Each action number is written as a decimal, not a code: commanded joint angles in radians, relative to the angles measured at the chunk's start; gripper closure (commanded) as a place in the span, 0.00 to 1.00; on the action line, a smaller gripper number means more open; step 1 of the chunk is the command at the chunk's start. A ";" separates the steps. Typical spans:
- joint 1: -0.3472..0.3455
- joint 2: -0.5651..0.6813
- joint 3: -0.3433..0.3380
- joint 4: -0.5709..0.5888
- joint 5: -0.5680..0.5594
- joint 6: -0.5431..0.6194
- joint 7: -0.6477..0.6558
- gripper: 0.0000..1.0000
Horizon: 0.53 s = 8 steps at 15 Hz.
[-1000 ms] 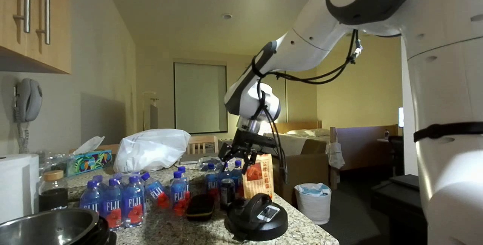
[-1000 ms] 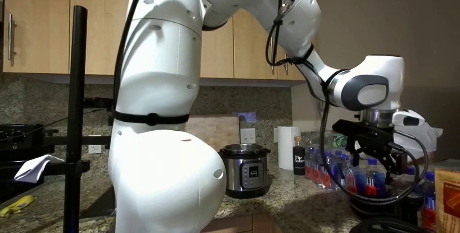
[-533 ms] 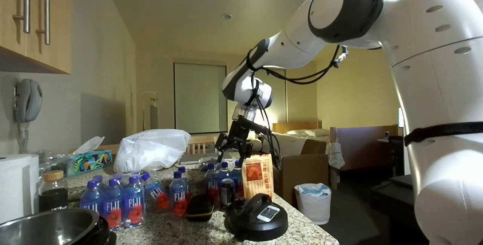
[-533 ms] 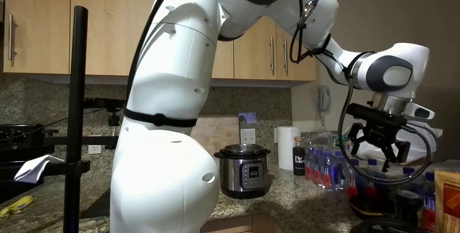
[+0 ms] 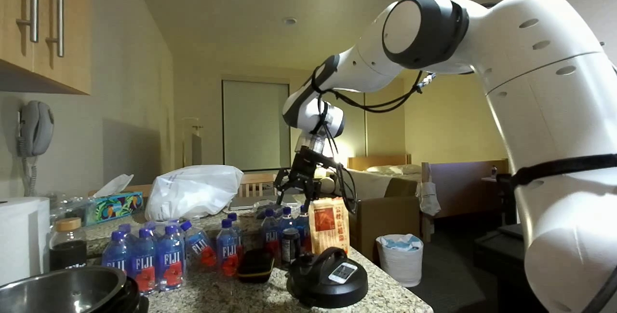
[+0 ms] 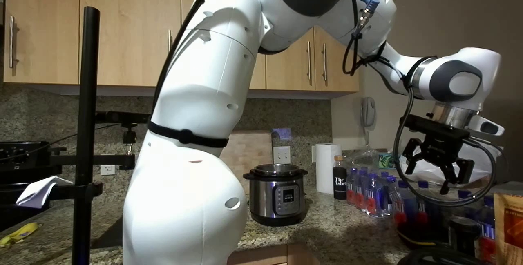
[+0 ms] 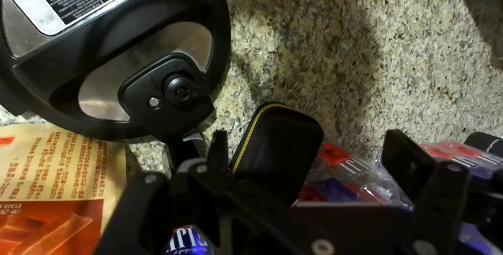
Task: Put the black lid on the rice cooker
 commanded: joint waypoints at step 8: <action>-0.019 0.023 0.018 0.036 -0.070 -0.021 0.060 0.00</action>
